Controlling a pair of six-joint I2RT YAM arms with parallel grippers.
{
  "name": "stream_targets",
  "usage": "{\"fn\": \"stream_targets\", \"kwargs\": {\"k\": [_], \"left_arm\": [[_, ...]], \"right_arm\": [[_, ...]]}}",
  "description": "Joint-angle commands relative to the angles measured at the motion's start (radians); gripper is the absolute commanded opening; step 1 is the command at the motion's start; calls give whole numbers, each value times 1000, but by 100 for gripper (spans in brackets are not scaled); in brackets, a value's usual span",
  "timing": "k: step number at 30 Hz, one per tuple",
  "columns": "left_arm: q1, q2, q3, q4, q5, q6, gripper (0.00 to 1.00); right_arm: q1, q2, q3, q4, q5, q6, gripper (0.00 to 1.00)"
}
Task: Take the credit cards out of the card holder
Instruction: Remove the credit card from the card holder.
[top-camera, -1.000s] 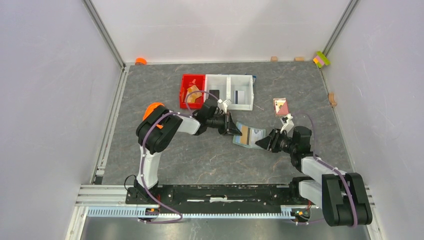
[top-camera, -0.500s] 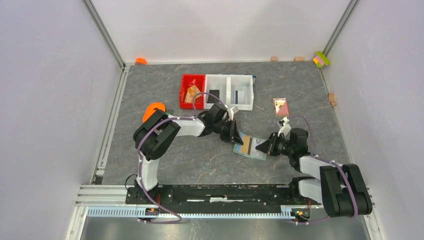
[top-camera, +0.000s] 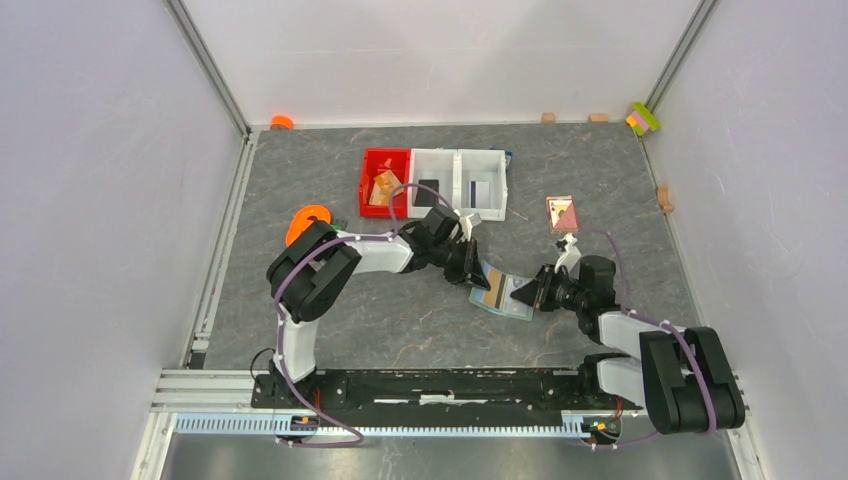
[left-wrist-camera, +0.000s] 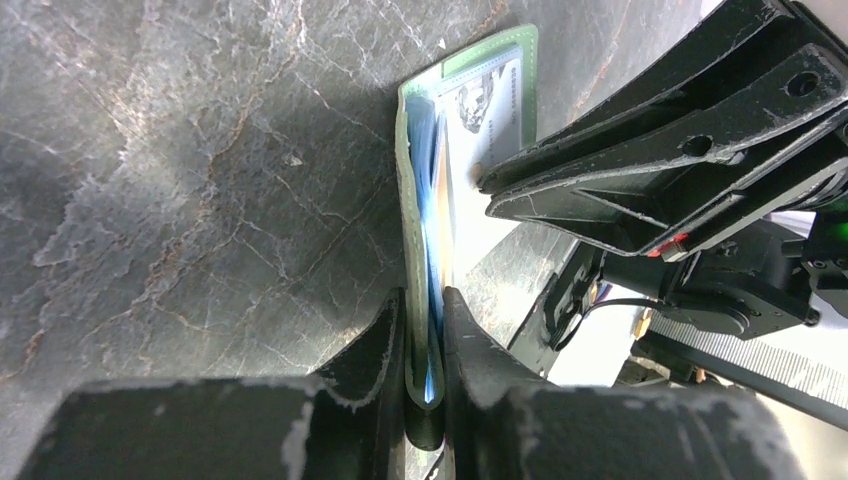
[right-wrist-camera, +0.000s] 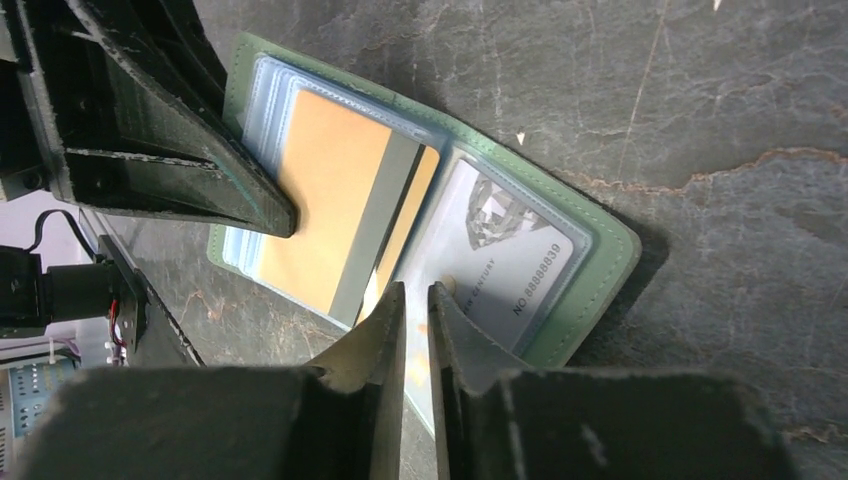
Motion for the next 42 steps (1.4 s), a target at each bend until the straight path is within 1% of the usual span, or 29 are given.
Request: {"fn": "stream_targets", "kwargs": {"k": [1, 4, 7, 9, 11, 13, 15, 17, 20, 22, 25, 27, 28, 29, 32, 33, 39, 41, 42], "left_arm": [[0, -62, -51, 157, 29, -47, 2], [10, -99, -119, 303, 70, -126, 2], [13, -148, -147, 331, 72, -139, 2], [13, -175, -155, 333, 78, -147, 2], [15, -201, -168, 361, 91, -173, 2], [15, -222, -183, 412, 108, -214, 2], [16, -241, -195, 466, 124, -261, 2], [18, -253, -202, 512, 137, -297, 2], [21, -260, -215, 593, 160, -375, 2], [22, -268, -228, 662, 173, -427, 2], [24, -300, -237, 691, 174, -452, 2], [27, -334, -239, 644, 159, -428, 2], [30, -352, -237, 613, 151, -411, 2], [32, -367, -236, 591, 146, -399, 2], [38, -395, -236, 557, 138, -391, 2], [39, -400, -234, 552, 139, -393, 2], [41, -428, -238, 567, 147, -407, 2], [41, -433, -235, 576, 157, -415, 2], [41, -432, -234, 582, 165, -421, 2]], "right_arm": [[1, -43, -27, 6, -7, -20, 24], [-7, -99, -49, 42, -61, 17, 31], [-13, -161, -77, 126, -120, 94, 34], [-19, -182, -97, 214, -164, 176, 33], [-24, -194, -125, 358, -205, 292, 34], [-26, -207, -176, 512, -228, 410, 34], [-25, -221, -197, 613, -236, 506, 35], [-26, -237, -202, 667, -241, 556, 36], [-27, -271, -206, 746, -242, 640, 41], [-29, -295, -203, 782, -239, 687, 42], [-32, -323, -197, 806, -241, 739, 43], [-38, -350, -191, 789, -239, 750, 47], [-42, -365, -185, 744, -237, 735, 51], [-45, -383, -174, 693, -233, 705, 52], [-49, -426, -138, 464, -213, 579, 52], [-49, -436, -110, 427, -206, 558, 52], [-50, -435, -93, 423, -208, 566, 53], [-50, -427, -100, 471, -211, 600, 53], [-50, -421, -108, 524, -214, 633, 53]]}}
